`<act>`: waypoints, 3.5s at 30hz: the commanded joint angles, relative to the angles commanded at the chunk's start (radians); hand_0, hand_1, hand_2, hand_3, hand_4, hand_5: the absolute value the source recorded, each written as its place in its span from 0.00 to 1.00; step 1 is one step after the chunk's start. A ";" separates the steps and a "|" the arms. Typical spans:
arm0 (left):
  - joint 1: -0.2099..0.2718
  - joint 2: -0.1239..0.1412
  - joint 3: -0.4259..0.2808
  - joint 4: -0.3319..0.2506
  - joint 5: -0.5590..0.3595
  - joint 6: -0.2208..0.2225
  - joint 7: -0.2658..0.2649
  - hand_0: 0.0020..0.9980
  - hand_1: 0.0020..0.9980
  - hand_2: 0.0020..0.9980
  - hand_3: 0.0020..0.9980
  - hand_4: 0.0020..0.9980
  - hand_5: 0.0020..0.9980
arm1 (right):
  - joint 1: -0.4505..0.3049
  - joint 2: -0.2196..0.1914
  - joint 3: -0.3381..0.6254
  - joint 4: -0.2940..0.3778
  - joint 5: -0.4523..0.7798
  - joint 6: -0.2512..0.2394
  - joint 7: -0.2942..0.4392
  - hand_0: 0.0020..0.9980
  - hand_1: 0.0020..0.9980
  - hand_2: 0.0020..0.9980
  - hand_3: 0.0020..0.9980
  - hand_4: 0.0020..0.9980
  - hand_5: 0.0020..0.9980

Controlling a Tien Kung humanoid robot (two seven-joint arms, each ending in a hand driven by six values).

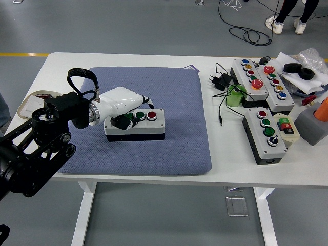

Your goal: Pick up the button,place it on the desk,press the button,press the button

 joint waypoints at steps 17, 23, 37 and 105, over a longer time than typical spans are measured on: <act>0.002 -0.007 0.029 0.033 0.000 -0.005 0.002 0.08 0.00 0.00 0.78 0.53 0.00 | -0.004 -0.002 -0.004 0.000 0.001 0.001 0.000 0.65 0.64 0.67 0.58 0.39 0.24; -0.002 -0.008 0.058 0.038 0.000 -0.007 0.001 0.08 0.00 0.00 0.78 0.53 0.00 | -0.005 -0.002 -0.003 0.000 -0.002 0.001 0.000 0.65 0.64 0.67 0.58 0.39 0.24; -0.018 -0.005 0.080 0.043 0.000 0.016 0.006 0.08 0.00 0.00 0.78 0.53 0.00 | -0.001 -0.002 -0.003 0.000 0.003 -0.001 0.001 0.65 0.64 0.67 0.59 0.39 0.24; 0.161 0.062 -0.419 0.265 -1.473 0.509 0.006 0.81 0.86 0.94 0.92 0.74 1.00 | -0.012 0.003 0.000 0.000 -0.005 0.000 0.001 0.65 0.64 0.67 0.58 0.38 0.24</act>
